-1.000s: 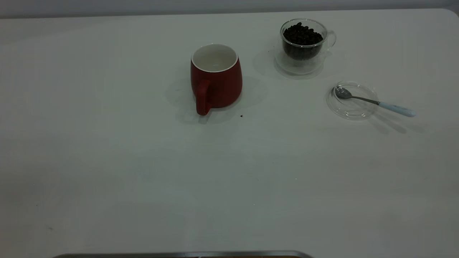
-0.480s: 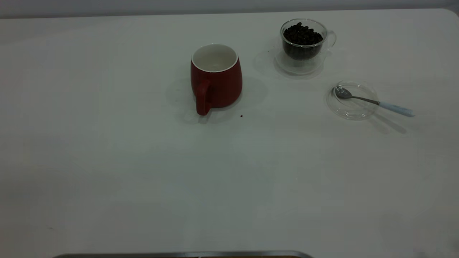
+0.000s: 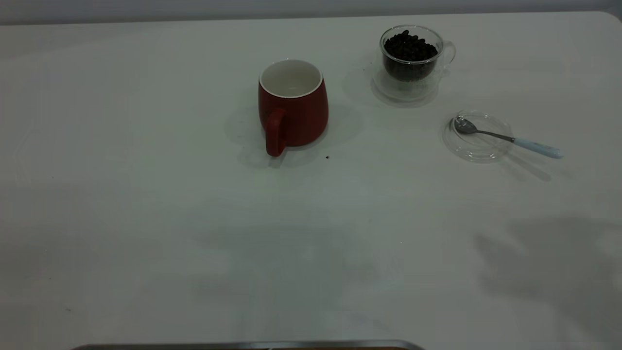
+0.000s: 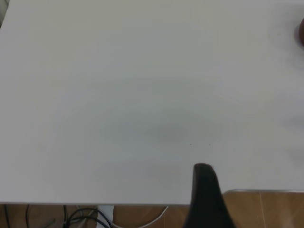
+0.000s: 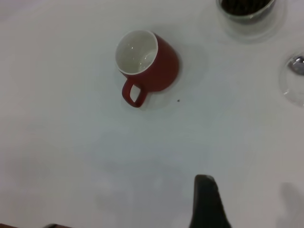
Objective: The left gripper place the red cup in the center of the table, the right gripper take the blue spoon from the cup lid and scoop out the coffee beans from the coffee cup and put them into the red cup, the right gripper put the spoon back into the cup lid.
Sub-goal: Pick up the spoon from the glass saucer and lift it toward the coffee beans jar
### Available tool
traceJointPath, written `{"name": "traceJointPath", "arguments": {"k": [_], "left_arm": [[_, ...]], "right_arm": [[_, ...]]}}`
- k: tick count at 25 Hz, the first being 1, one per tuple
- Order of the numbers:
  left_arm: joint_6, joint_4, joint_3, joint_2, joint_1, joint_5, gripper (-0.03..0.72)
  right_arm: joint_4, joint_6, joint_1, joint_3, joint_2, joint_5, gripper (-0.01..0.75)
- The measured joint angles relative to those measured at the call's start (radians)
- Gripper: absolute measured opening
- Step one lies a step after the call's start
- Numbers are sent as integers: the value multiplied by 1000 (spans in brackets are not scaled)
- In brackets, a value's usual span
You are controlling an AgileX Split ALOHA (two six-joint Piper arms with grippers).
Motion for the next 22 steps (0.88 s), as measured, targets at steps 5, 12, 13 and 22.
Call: {"name": "traceJointPath", "arguments": {"k": [5, 12, 13, 22], "left_arm": [[8, 0, 0, 0, 0, 0, 577], [8, 0, 0, 0, 0, 0, 577], [8, 0, 0, 0, 0, 0, 577], [8, 0, 0, 0, 0, 0, 577]], "right_arm": [[231, -222, -12, -41, 156, -45, 540], [489, -465, -175, -66, 347, 60, 541], [522, -495, -197, -66, 373, 77, 541], [820, -763, -332, 60, 521, 148, 541]]}}
